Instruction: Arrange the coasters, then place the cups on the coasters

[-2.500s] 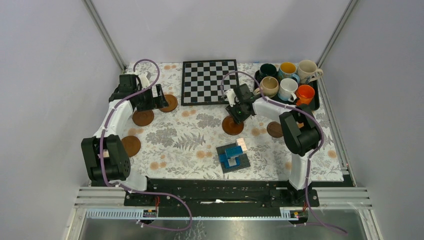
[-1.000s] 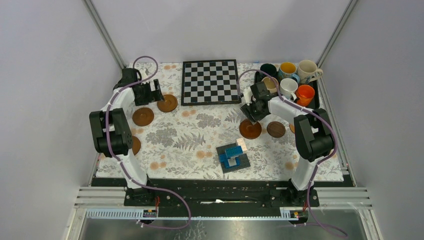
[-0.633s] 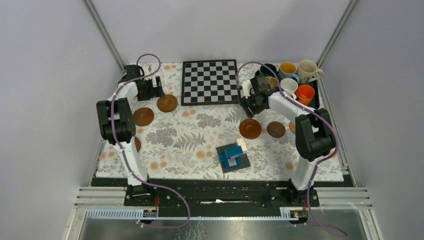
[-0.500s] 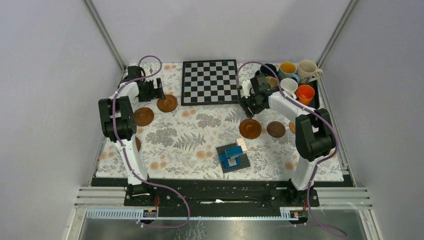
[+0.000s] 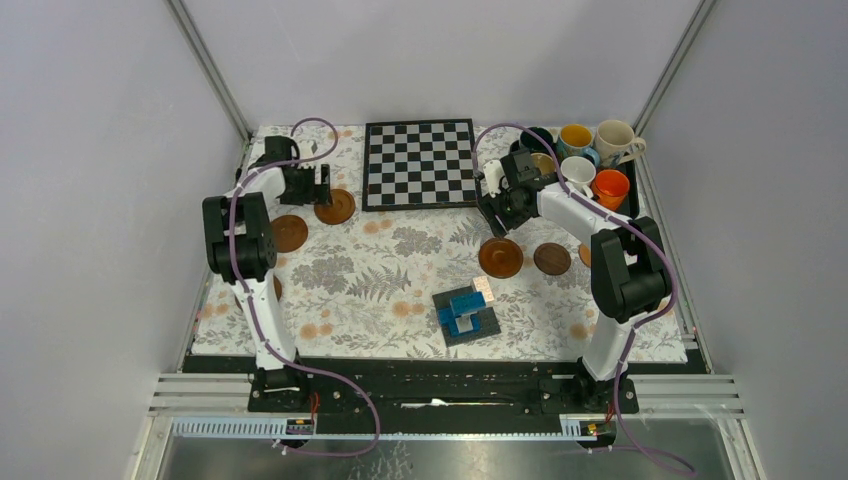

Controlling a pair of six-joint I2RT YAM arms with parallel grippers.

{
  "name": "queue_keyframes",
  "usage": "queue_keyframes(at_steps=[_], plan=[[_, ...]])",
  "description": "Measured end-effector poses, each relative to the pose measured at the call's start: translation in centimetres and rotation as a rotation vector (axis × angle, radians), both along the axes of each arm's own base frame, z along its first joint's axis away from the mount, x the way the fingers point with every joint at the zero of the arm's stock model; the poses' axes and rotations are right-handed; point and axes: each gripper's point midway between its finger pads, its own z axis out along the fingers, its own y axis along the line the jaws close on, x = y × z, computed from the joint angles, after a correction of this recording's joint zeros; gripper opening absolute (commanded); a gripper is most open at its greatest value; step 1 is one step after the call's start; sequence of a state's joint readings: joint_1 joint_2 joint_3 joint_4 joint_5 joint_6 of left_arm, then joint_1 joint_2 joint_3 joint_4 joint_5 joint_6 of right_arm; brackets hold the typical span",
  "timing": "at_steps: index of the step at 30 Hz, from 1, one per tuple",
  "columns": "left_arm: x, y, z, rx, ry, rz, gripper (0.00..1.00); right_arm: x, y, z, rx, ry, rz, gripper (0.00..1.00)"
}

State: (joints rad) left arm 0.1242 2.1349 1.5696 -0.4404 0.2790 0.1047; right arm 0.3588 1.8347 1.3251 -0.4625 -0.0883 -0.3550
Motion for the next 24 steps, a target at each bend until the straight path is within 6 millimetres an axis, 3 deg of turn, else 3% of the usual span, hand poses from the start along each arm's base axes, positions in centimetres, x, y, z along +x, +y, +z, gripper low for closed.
queue_keyframes(at_steps=[5, 10, 19, 24], plan=[[-0.2, -0.2, -0.4, 0.079, -0.006, -0.025, 0.78, 0.0, 0.0, 0.0, -0.001, 0.000, 0.000, 0.70], [-0.6, -0.4, -0.5, 0.093, -0.003, -0.037, 0.60, 0.0, 0.0, 0.0, 0.000, 0.000, 0.000, 0.69], [-5.5, -1.6, -0.5, 0.097, 0.048, -0.105, 0.43, 0.0, 0.0, 0.0, 0.001, 0.001, 0.000, 0.69], [-8.6, -3.4, -0.6, 0.079, 0.085, -0.146, 0.42, 0.0, 0.0, 0.0, 0.003, 0.001, 0.001, 0.69]])
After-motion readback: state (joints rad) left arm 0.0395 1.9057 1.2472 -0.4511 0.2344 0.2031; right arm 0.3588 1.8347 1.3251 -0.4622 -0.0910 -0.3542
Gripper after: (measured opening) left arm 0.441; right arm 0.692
